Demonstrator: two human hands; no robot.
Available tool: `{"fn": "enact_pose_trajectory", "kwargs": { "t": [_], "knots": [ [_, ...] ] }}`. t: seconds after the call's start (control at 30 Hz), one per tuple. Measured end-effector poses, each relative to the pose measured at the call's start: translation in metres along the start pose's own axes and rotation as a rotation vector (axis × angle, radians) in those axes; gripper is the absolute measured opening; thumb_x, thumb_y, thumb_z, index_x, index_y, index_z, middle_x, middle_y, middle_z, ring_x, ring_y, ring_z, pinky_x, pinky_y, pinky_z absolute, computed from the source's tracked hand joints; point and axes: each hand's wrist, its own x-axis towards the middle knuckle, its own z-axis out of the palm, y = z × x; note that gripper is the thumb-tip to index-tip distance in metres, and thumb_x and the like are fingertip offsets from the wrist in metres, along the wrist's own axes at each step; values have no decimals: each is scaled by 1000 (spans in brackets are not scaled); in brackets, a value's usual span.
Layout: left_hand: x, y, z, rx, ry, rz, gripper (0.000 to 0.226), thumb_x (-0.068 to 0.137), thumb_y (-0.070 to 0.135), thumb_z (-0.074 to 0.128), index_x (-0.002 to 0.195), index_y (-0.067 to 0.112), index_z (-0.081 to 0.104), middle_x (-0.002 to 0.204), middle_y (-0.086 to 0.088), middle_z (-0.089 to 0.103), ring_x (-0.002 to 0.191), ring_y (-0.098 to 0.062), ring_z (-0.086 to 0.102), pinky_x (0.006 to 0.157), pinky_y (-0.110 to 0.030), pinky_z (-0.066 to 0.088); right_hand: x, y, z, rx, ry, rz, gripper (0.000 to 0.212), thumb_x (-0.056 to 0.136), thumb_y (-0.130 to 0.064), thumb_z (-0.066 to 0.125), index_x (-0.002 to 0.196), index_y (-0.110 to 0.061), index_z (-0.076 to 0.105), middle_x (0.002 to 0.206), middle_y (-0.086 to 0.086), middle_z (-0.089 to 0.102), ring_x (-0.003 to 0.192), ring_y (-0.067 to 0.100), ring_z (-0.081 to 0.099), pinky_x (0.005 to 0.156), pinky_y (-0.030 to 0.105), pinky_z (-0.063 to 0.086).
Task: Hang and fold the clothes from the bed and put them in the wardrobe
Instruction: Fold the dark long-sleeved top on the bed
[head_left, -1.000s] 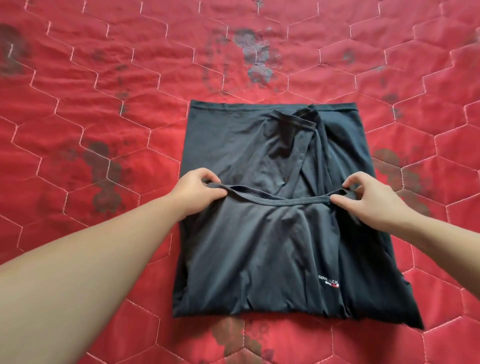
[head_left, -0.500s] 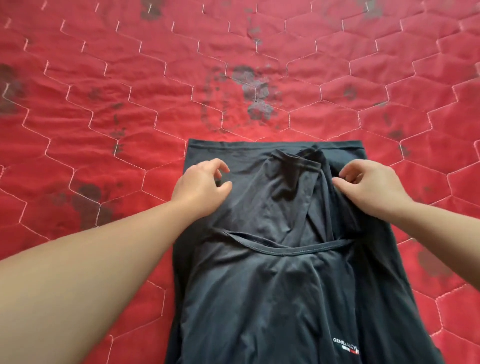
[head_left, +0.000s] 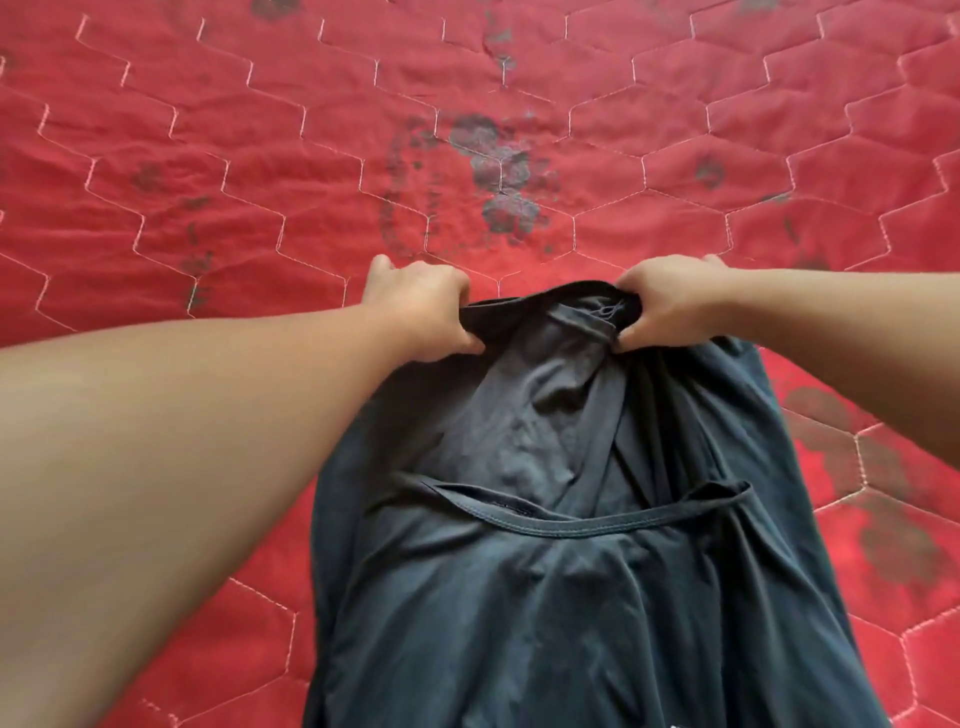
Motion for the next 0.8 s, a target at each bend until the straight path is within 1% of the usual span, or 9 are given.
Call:
{"fn": "enact_pose_trajectory", "kwargs": {
  "t": [0.07, 0.13, 0.23, 0.33, 0.4, 0.53, 0.67, 0.73, 0.8],
  "knots": [
    [-7, -2, 1, -38, 44, 55, 29, 80, 42, 70, 101, 23, 64, 100, -3, 66, 104, -30, 60, 78, -35, 33, -9, 0, 3, 39, 75, -66, 25, 74, -45, 70, 83, -27, 55, 87, -2, 50, 103, 30, 55, 82, 41, 33],
    [-20, -7, 3, -104, 82, 57, 23, 81, 22, 65, 104, 24, 64, 102, -8, 66, 98, -35, 61, 71, -33, 39, -22, 1, 11, 62, 196, -139, 20, 77, -38, 67, 79, -26, 51, 89, 3, 55, 99, 33, 57, 78, 39, 39],
    [-44, -17, 5, -4, 177, 138, 24, 82, 17, 59, 104, 24, 61, 98, -8, 68, 93, -36, 62, 71, -34, 35, -48, 4, 27, -2, 407, -191, 20, 79, -35, 64, 81, -24, 47, 91, 9, 65, 89, 37, 61, 64, 35, 35],
    [-71, -24, 7, 94, 257, 242, 20, 81, 18, 59, 100, 21, 57, 91, -4, 68, 90, -31, 63, 79, -37, 32, -80, 6, 37, -86, 522, -247, 24, 77, -34, 69, 81, -16, 55, 76, 10, 66, 70, 38, 62, 59, 33, 34],
    [-94, -26, 9, 90, 277, 286, 19, 78, 16, 60, 96, 20, 56, 86, -2, 67, 85, -30, 63, 82, -37, 32, -103, 6, 41, -94, 521, -272, 25, 71, -29, 75, 75, -13, 56, 66, 10, 65, 61, 36, 62, 64, 36, 41],
    [-147, -16, 15, 33, 250, 388, 22, 72, 11, 64, 93, 16, 60, 80, -2, 67, 72, -31, 62, 80, -38, 40, -150, -2, 53, -147, 434, -302, 21, 67, -25, 74, 74, -11, 60, 66, 7, 68, 64, 32, 66, 81, 38, 50],
    [-195, -4, 25, 33, 292, 467, 30, 60, 6, 76, 86, 12, 63, 69, -4, 62, 52, -32, 61, 45, -34, 43, -187, -7, 69, -238, 472, -371, 29, 55, -21, 83, 65, -10, 58, 54, 7, 64, 50, 26, 64, 84, 42, 54],
    [-214, -3, 35, 7, 261, 448, 30, 65, 9, 76, 93, 14, 64, 73, -3, 62, 56, -31, 63, 40, -33, 40, -202, -9, 78, -278, 479, -409, 31, 51, -20, 85, 61, -10, 57, 50, 6, 62, 45, 25, 62, 80, 44, 55],
    [-230, -1, 47, -8, 185, 415, 28, 79, 16, 66, 106, 20, 61, 87, -1, 61, 70, -32, 66, 48, -34, 40, -216, -8, 88, -301, 472, -433, 32, 47, -18, 86, 58, -10, 58, 48, 6, 61, 44, 24, 61, 76, 43, 57]
  ]
}}
